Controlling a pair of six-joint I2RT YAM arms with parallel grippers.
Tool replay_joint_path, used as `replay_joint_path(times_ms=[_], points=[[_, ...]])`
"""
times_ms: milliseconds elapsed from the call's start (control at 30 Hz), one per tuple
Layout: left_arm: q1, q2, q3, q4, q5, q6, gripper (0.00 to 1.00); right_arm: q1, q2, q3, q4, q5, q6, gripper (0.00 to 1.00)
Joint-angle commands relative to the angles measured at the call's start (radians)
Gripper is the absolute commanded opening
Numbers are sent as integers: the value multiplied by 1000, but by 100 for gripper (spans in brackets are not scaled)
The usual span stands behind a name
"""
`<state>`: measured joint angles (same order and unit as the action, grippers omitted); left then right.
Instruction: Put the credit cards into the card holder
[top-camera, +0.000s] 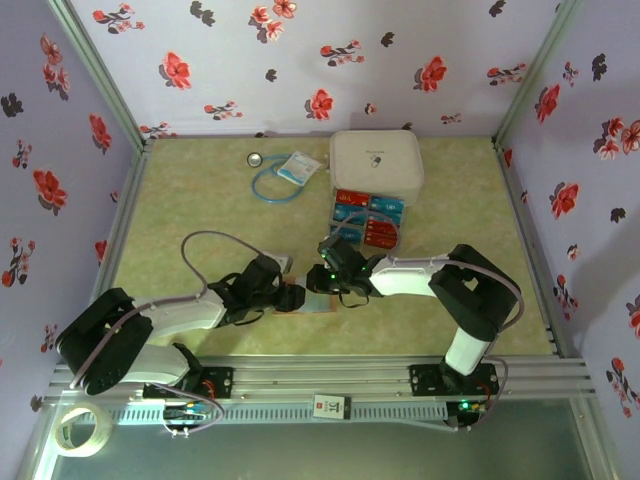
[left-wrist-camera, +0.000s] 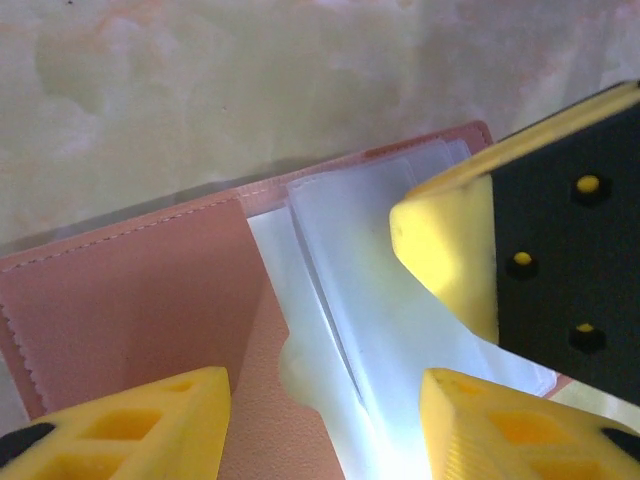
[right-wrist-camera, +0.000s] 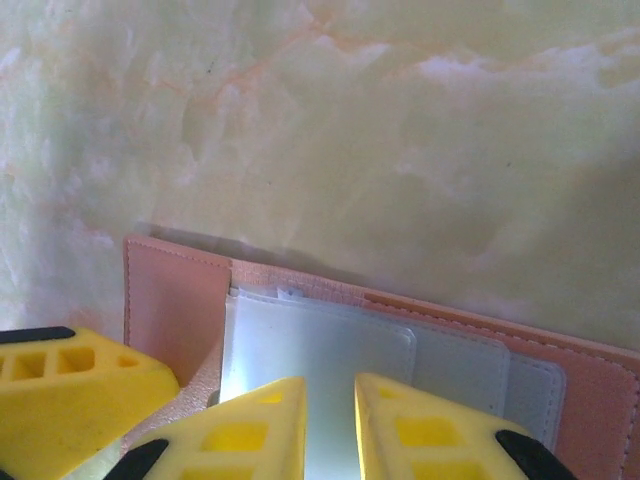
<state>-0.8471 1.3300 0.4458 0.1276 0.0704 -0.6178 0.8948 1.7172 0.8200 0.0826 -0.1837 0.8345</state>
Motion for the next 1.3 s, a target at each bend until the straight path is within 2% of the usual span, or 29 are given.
replay_joint_path(times_ms=[0,400,767,933,1267], points=[[-22,7,22,-66,-43,79,53,8,18,-4,20,12,24,20],[-81,117,94,-180,-136,139,52,6,-15,29,-4,15,26,24],[-99,149,86,-165,-148,124,50,-11,-141,4,-52,69,21,45],[-99,149,88,-163,-149,123,50,-14,-166,-43,-38,77,36,47],[-101,153,93,-161,-152,120,50,-13,-91,-73,34,38,61,48]])
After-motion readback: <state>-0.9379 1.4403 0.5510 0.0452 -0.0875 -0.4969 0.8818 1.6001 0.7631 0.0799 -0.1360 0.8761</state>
